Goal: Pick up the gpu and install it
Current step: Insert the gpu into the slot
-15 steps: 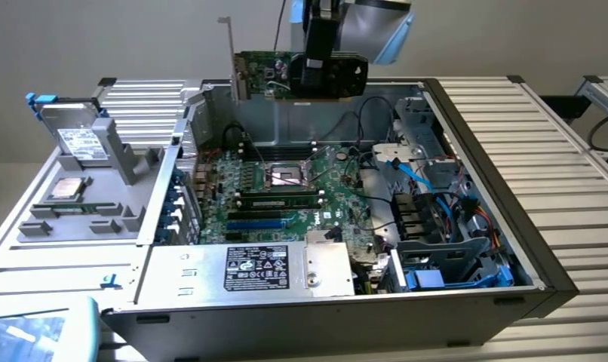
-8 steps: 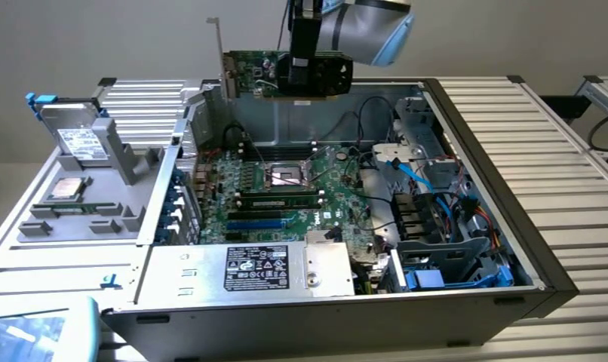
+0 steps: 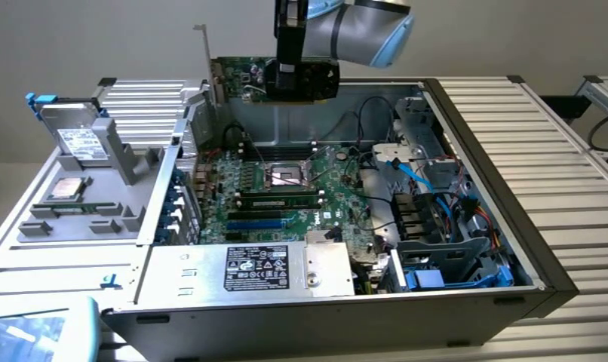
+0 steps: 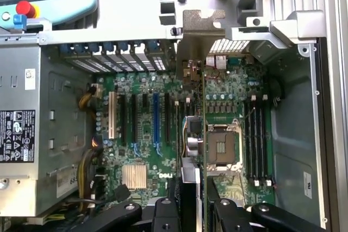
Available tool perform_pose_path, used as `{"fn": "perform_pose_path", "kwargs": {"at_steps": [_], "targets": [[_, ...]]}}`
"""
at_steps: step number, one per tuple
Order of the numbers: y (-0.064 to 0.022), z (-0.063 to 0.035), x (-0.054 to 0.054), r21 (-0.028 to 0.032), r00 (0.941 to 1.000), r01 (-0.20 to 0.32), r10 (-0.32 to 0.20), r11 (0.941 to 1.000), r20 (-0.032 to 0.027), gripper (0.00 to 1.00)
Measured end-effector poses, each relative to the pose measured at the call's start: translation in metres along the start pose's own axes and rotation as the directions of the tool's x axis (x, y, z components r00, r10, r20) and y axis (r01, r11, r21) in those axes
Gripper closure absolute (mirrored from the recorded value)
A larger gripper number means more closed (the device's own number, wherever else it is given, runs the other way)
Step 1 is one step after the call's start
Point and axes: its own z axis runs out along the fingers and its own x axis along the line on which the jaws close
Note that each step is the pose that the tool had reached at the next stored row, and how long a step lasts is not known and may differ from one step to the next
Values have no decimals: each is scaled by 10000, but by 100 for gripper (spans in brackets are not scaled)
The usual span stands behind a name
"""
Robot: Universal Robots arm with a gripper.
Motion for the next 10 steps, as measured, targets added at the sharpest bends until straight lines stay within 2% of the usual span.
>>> {"fn": "perform_pose_path", "kwargs": {"at_steps": [4,10], "targets": [[13,72,7,-1,9999,53,-53,10000,91,72],[58,155,20,0,9999,121,-121,9999,115,72]]}}
